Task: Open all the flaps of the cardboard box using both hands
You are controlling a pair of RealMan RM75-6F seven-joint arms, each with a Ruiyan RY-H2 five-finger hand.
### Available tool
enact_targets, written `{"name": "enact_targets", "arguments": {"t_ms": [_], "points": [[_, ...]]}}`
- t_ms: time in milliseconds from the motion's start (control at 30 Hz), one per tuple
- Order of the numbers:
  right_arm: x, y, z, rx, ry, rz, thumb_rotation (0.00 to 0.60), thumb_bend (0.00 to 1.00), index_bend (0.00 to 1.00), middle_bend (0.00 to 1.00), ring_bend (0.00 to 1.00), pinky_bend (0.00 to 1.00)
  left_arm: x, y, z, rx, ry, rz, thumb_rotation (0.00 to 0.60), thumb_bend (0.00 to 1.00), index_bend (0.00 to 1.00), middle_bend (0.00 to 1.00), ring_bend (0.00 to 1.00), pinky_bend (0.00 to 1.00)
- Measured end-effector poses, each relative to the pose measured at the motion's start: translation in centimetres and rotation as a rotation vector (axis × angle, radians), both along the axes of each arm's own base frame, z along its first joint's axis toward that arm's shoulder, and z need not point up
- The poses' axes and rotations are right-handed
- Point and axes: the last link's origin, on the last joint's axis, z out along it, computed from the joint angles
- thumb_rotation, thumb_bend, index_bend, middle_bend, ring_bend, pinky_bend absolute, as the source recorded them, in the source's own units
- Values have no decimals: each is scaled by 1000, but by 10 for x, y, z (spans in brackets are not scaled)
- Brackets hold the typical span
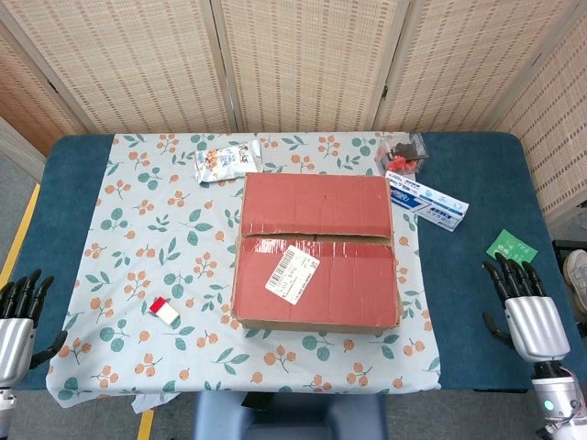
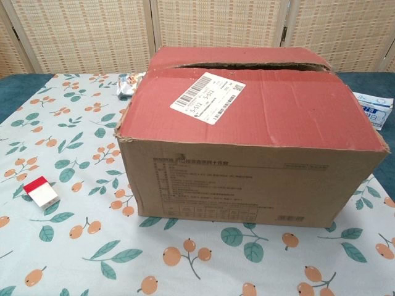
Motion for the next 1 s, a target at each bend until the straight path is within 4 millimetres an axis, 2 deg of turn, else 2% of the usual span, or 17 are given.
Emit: {"name": "enact_targets", "arguments": {"t_ms": [233,433,667,1000], "points": [[-3,-5,-2,12,-7,-18,600,425,0,0,0,0,0,1,-2,-12,-5,4,600,316,0,34,58,99],[12,-20,-4,4,-30,52,600,425,0,0,0,0,3,5,-2,-25,-9,-14,600,316,0,34,57,99],[52,-59,0,-40,-26,165,600,425,0,0,0,0,0,19,-1,-65,-6,-13,600,316,0,34,59,99],[107,-120,-24,20,-29,237,600,425,0,0,0,0,-9,29,7,-70,-76,18,600,316,0,34,59,97]]}}
